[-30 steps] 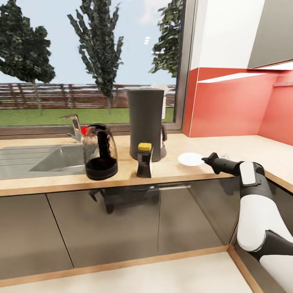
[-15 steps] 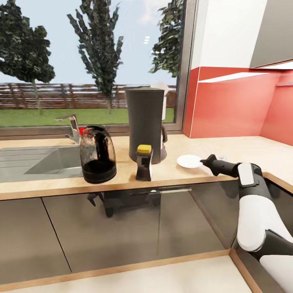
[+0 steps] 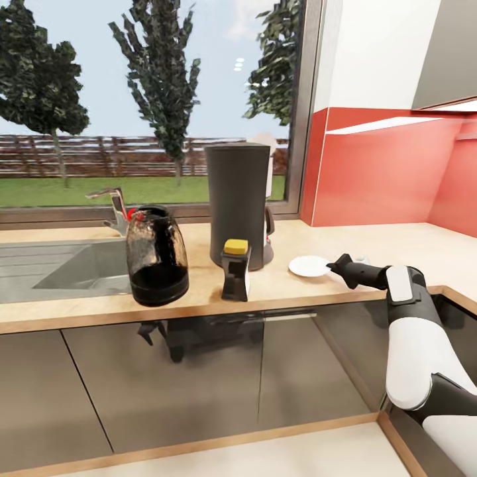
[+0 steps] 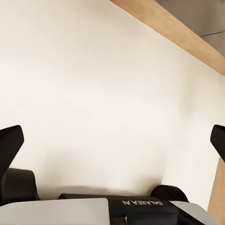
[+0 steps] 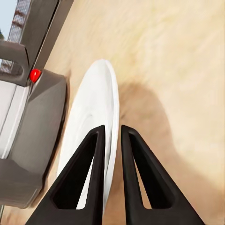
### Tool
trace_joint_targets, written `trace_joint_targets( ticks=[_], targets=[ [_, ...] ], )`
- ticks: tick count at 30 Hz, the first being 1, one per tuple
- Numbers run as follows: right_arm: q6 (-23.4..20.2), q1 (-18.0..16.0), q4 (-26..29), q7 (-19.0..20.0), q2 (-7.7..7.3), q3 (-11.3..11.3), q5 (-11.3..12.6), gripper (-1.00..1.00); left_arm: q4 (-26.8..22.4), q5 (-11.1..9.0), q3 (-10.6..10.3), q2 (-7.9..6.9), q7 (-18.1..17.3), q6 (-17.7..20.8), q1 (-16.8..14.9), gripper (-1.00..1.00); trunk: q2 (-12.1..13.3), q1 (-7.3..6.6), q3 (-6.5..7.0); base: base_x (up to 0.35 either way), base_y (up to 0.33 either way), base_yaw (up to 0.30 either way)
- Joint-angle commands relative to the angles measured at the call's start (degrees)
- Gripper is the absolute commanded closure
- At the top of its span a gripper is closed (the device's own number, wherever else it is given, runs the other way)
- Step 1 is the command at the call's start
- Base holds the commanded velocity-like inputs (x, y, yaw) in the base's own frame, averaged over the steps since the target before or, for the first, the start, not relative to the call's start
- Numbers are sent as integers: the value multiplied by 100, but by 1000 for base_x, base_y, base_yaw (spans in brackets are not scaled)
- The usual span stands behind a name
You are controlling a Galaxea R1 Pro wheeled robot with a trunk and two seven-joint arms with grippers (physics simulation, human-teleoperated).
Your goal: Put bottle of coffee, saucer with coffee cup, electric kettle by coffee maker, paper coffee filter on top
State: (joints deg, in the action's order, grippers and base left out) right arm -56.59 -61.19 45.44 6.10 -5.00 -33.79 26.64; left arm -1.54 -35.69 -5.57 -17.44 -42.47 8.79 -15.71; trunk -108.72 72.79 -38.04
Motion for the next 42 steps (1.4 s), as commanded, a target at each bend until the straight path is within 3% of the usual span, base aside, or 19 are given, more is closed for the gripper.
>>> trace_joint_targets(
  ticks=[1,20,32,42],
  targets=[
    [-28,-7,0,71,4,-23,-39,100,-4,-61,-45,-3,-15,43,-2,-100,-3,0,-6,14,0,0],
    [-30,-7,0,59,52,-22,-44,100,-4,-61,-49,-5,-15,43,-2,-100,-3,0,-6,9,14,0],
    [-31,-7,0,58,53,-22,-44,100,-4,-61,-49,-3,-15,50,-2,-100,-244,131,-114,0,0,0],
    [-30,-7,0,58,52,-22,-44,100,-4,-61,-49,-1,-15,52,-2,-100,-244,131,-114,0,0,0]
  ],
)
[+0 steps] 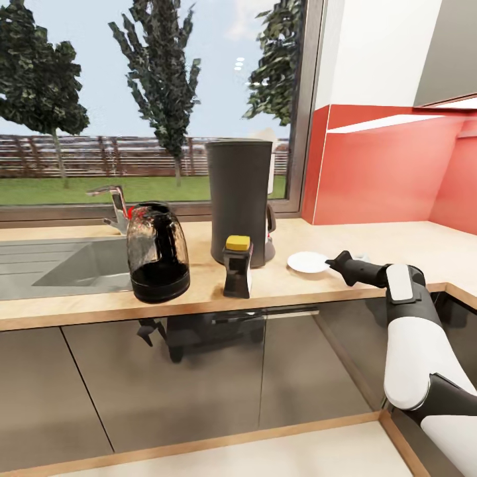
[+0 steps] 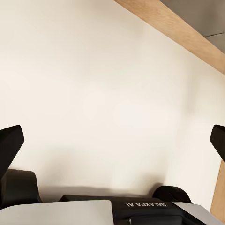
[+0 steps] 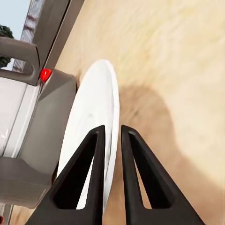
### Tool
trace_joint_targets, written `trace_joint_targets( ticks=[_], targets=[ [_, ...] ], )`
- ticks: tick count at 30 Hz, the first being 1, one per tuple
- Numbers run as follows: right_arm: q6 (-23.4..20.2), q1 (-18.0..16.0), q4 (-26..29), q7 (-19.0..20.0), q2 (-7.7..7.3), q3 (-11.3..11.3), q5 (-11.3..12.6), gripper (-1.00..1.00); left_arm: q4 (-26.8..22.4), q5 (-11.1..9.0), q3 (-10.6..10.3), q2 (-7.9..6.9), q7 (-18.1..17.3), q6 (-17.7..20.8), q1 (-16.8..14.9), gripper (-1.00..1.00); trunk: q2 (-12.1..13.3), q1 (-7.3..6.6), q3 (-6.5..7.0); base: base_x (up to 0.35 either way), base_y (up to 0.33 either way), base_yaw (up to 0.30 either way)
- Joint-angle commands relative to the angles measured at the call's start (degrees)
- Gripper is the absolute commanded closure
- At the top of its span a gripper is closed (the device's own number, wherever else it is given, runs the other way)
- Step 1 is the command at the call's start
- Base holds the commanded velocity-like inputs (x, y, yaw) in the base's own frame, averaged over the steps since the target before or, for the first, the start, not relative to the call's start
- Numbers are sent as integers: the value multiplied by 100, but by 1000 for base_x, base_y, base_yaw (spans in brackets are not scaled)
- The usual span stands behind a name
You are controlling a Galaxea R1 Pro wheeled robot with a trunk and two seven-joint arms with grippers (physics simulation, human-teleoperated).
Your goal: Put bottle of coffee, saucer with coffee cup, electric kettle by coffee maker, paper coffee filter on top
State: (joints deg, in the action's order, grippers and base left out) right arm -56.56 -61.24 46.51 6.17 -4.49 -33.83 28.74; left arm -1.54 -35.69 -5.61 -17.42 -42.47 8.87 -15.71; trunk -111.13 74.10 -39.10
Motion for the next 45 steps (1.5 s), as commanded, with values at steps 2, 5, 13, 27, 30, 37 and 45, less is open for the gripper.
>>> trace_joint_targets(
  ticks=[2,5,13,27,30,37,45],
  targets=[
    [-31,-2,-107,51,1,-19,-255,-100,-4,-61,-45,-4,-16,44,-2,-100,-2,0,-8,0,0,0],
    [-31,-2,-107,51,1,-19,-255,-100,-4,-61,-45,-5,-16,41,-2,-100,-2,0,-8,0,0,0],
    [-33,-2,-107,51,1,-19,-255,-100,-4,-61,-46,-6,-16,44,-2,-100,-2,0,-8,0,0,0],
    [-38,-2,-107,56,1,-19,-255,-100,-4,-61,-58,1,-21,36,-2,-100,-2,0,-8,-95,-59,0],
    [-42,-2,-103,62,1,-19,-255,-100,-5,-61,-59,1,-23,36,-2,-100,-2,0,-8,-296,-77,0],
    [-54,-2,-63,88,1,-19,-236,-100,-4,-61,-62,2,-25,41,-2,-100,-2,0,-8,-186,-17,0],
    [-75,179,491,826,-7,-27,-222,-100,-5,-61,-63,2,-23,44,-2,-100,-2,0,-8,-180,-1,0]
  ],
)
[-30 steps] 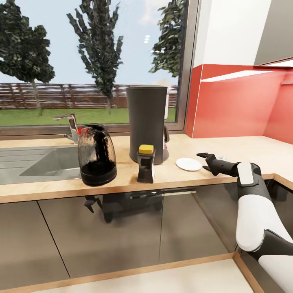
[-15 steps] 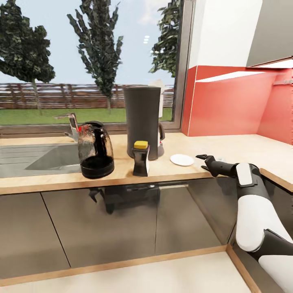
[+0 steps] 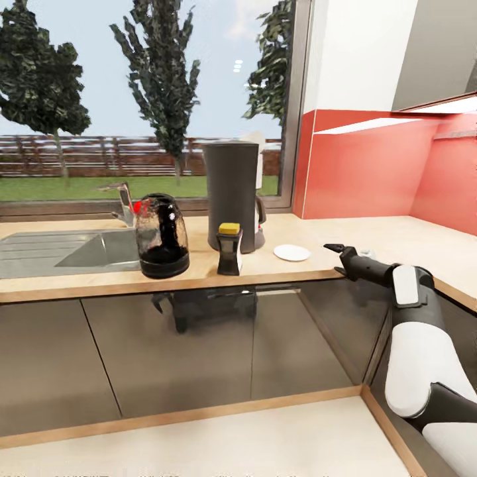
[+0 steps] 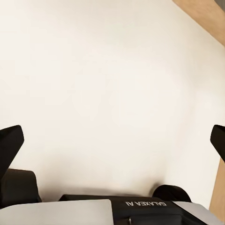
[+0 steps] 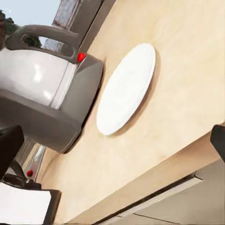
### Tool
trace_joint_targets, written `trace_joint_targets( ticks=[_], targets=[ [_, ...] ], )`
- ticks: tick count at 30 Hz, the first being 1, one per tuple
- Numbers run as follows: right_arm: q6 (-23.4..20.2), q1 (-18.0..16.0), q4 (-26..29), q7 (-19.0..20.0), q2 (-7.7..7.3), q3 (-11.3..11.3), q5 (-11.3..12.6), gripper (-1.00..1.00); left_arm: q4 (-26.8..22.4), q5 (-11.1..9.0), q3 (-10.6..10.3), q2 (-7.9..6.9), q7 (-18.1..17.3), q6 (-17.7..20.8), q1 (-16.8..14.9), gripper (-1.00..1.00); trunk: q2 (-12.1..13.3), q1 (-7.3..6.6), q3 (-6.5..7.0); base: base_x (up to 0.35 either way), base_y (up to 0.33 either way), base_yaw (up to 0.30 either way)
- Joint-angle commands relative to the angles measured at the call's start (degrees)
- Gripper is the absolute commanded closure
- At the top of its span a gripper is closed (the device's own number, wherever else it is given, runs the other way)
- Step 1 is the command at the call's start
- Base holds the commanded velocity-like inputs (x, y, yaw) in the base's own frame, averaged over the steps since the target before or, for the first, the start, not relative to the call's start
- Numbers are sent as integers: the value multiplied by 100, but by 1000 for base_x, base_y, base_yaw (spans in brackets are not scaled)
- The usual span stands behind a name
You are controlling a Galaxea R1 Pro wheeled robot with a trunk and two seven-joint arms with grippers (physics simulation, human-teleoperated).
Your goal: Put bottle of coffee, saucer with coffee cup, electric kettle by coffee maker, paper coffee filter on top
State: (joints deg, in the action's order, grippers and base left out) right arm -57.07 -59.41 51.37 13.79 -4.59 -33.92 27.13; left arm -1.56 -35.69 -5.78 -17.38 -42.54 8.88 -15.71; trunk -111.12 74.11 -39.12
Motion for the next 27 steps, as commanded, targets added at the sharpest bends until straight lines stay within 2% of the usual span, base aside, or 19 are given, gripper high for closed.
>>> trace_joint_targets(
  ticks=[1,3,6,7,9,10,12,13,14,19,20,23,24,26,27],
  targets=[
    [-26,68,117,156,2,-18,-61,-100,-3,-61,-46,-2,-16,43,-2,-100,-3,-1,-6,-38,0,0],
    [-28,160,213,277,-1,-18,-60,-100,-3,-61,-46,-2,-13,43,-2,-100,-3,-1,-6,-28,0,0],
    [-27,379,402,659,-13,-14,-67,-100,-3,-61,-46,-2,-14,43,-2,-100,-3,-1,-6,-13,0,0],
    [-26,541,541,905,-17,-12,-79,-100,-3,-61,-46,-2,-14,43,-2,-100,-3,-1,-6,-6,0,0],
    [-25,755,718,1138,-20,-11,-87,-100,-3,-61,-46,-2,-14,43,-2,-100,-3,-1,-6,-5,0,0],
    [-20,1037,922,1342,-23,26,-96,-100,-4,-61,-47,-2,-15,43,-2,-100,-3,-1,-6,-3,0,0],
    [-11,1348,1110,1523,-29,146,-102,-100,-5,-61,-48,11,-16,43,-2,-100,-3,-1,-6,-2,0,0],
    [-3,1514,1205,1614,-35,239,-105,-100,-7,-61,-48,31,-14,43,-2,-100,-3,-1,-6,-1,0,0],
    [50,1861,1398,1790,-49,429,-111,-100,-8,-61,-47,70,-12,42,-2,-100,-3,-1,-6,0,0,0],
    [633,2895,1775,2300,-71,719,-124,-100,-15,-61,-42,124,-15,38,-2,-100,-3,-1,-6,0,0,0],
    [899,3296,1851,2531,-91,818,-176,-100,-17,-61,-40,132,-16,37,-2,-100,-3,-1,-6,0,0,0],
    [1256,3847,1913,2823,-130,928,-409,-100,-18,-61,-38,139,-18,36,-2,-100,-3,-1,-6,0,0,0],
    [1512,4189,1927,2992,-144,977,-668,-100,-19,-61,-38,144,-21,35,-2,-100,-3,-1,-6,0,0,0],
    [1800,4515,1926,3160,-149,1017,-964,-100,-19,-61,-41,147,-23,35,-2,-100,-3,-1,-6,0,0,0],
    [2126,4836,1883,3332,-151,1043,-1265,-100,-20,-61,-44,150,-24,35,-2,-100,-3,-1,-6,0,0,0]
  ],
)
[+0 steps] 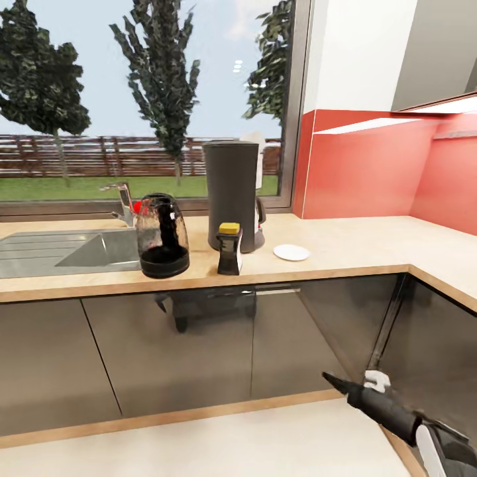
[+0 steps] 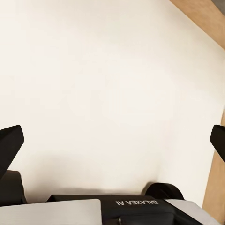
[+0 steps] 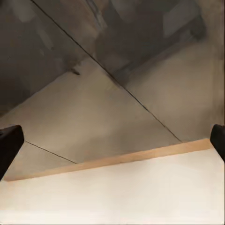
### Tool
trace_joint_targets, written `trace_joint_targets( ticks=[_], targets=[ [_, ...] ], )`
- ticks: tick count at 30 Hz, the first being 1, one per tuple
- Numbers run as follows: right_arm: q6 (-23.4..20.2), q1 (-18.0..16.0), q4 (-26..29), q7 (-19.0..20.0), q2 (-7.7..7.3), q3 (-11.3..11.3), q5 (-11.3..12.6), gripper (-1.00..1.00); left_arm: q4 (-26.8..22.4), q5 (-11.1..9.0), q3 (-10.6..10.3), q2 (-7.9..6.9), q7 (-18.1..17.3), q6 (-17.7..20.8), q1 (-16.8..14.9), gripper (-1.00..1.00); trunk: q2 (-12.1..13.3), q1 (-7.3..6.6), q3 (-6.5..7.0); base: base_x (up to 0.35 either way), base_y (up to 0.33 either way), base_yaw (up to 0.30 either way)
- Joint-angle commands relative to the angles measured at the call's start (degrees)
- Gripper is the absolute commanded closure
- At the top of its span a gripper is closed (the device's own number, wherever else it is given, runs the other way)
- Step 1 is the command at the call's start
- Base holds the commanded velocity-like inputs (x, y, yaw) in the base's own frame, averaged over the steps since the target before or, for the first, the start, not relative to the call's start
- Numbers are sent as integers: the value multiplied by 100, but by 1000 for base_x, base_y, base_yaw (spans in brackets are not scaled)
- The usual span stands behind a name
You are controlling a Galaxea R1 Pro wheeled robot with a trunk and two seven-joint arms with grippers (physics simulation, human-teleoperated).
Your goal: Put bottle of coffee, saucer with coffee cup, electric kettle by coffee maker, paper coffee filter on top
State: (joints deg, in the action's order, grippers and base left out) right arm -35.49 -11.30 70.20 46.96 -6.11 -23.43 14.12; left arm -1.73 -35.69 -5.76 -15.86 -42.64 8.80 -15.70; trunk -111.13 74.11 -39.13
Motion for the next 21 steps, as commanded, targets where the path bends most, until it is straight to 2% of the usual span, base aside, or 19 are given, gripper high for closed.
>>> trace_joint_targets(
  ticks=[1,2,3,4,5,6,9,10,11,13,16,21],
  targets=[
    [324,316,-117,177,-3,11,-243,-100,-2,-61,-50,0,-17,43,-3,-100,-2,-1,-5,0,0,0],
    [652,535,-336,286,-6,21,-491,-100,-6,-61,-49,2,-20,43,-3,-100,-2,-1,-5,0,0,0],
    [795,613,-489,323,-8,27,-608,-100,-7,-61,-49,2,-21,41,-3,-100,-2,-1,-5,0,0,0],
    [1036,726,-879,369,-9,35,-849,-100,-10,-61,-45,3,-20,32,-3,-100,-2,-1,-5,0,0,0],
    [2065,875,-2540,401,-33,58,-1708,-100,-52,-61,-71,8,-17,0,-3,-100,-2,-1,-5,0,0,0],
    [2604,894,-2998,408,-38,66,-1998,-100,-92,-61,-82,10,-17,-3,-3,-100,-2,-1,-5,0,0,0],
    [3270,910,-3448,405,-41,74,-2455,-100,-191,-61,-86,11,-17,-10,-3,-100,-2,-1,-5,0,0,0],
    [3631,919,-3740,370,-48,63,-2862,-100,-278,-61,-80,12,-17,-68,-3,-100,-2,-1,-5,0,0,0],
    [3763,922,-3864,349,-64,55,-3026,-100,-307,-61,-78,14,-19,-194,-3,-100,-2,-1,-5,0,0,0],
    [3881,925,-3978,315,-122,48,-3169,-100,-314,-58,-64,26,-22,-438,-3,-100,-2,-1,-5,0,0,0],
    [3955,926,-4067,293,-177,43,-3253,-100,-280,-56,-39,35,-39,-613,-3,-100,-2,-1,-5,0,0,0],
    [3993,927,-4119,289,-207,43,-3299,-100,-235,-53,-40,48,-31,-713,-3,-100,-2,-1,-5,0,0,0]
  ],
)
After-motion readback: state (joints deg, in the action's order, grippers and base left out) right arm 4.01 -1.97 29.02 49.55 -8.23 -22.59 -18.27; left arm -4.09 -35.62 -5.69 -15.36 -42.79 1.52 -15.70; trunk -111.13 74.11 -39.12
